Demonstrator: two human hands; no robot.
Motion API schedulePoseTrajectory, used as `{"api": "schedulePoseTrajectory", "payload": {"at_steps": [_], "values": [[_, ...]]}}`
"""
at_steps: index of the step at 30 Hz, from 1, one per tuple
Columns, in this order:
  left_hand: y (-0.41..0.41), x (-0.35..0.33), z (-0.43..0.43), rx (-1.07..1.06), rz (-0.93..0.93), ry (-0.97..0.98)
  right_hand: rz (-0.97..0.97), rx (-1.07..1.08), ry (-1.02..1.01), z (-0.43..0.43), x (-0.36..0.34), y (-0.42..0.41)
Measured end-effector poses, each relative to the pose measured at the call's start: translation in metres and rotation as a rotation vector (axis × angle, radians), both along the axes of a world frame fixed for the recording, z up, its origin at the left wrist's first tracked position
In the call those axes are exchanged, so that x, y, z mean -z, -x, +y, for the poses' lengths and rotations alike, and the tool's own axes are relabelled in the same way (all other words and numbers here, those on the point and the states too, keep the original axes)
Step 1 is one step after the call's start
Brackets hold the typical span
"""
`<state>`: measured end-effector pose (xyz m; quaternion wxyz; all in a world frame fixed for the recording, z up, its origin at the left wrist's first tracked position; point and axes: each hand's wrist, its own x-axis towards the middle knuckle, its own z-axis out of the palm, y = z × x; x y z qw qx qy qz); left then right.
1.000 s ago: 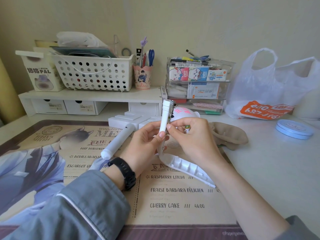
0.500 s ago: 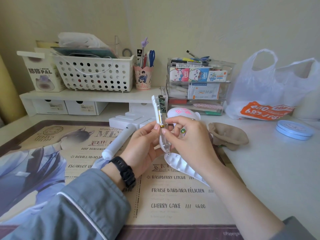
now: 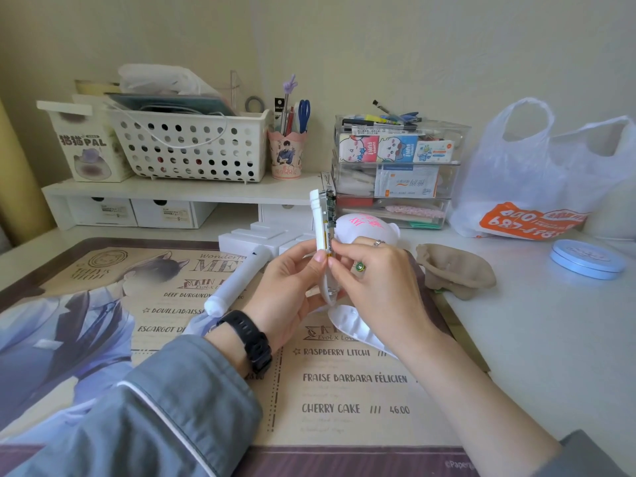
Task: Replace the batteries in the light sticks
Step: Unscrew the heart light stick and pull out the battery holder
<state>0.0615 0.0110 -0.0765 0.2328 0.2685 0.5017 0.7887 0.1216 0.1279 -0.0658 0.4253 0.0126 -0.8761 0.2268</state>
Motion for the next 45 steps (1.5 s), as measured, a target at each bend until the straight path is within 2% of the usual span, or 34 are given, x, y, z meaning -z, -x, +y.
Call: {"api": "schedulePoseTrajectory", "payload": {"at_steps": [5, 6, 9, 12, 16, 22, 28, 31, 33, 37, 45], "values": [[0.001, 0.0, -0.001, 0.008, -0.013, 0.011, -0.033, 0.0, 0.075, 0.001, 0.002, -0.001], [0.001, -0.001, -0.001, 0.029, -0.039, 0.002, -0.052, -0.031, 0.116, 0.001, 0.001, -0.002], [0.003, -0.003, -0.001, 0.056, -0.162, -0.053, -0.057, -0.166, 0.412, 0.002, -0.007, -0.003], [0.003, -0.007, -0.004, 0.031, -0.284, -0.063, -0.006, -0.083, 0.487, 0.006, -0.008, -0.001], [0.003, -0.008, -0.004, -0.045, -0.21, 0.125, -0.062, -0.002, 0.549, 0.009, -0.002, 0.003], [0.003, -0.005, -0.001, -0.088, -0.118, 0.131, -0.107, 0.033, 0.518, 0.009, 0.0, 0.004], [0.002, -0.005, 0.0, 0.011, -0.192, 0.026, -0.124, 0.047, 0.487, 0.008, -0.001, 0.002], [0.001, -0.003, 0.001, 0.057, -0.184, 0.017, -0.149, -0.154, 0.491, 0.001, -0.006, -0.005], [0.001, -0.003, 0.001, 0.07, -0.169, 0.021, -0.219, -0.26, 0.374, -0.002, -0.006, -0.007], [0.003, 0.001, 0.003, 0.079, -0.175, 0.032, -0.282, -0.13, 0.102, 0.002, 0.0, -0.001], [0.01, 0.009, 0.007, 0.071, -0.197, 0.097, -0.352, -0.073, -0.008, 0.003, -0.001, -0.003]]}}
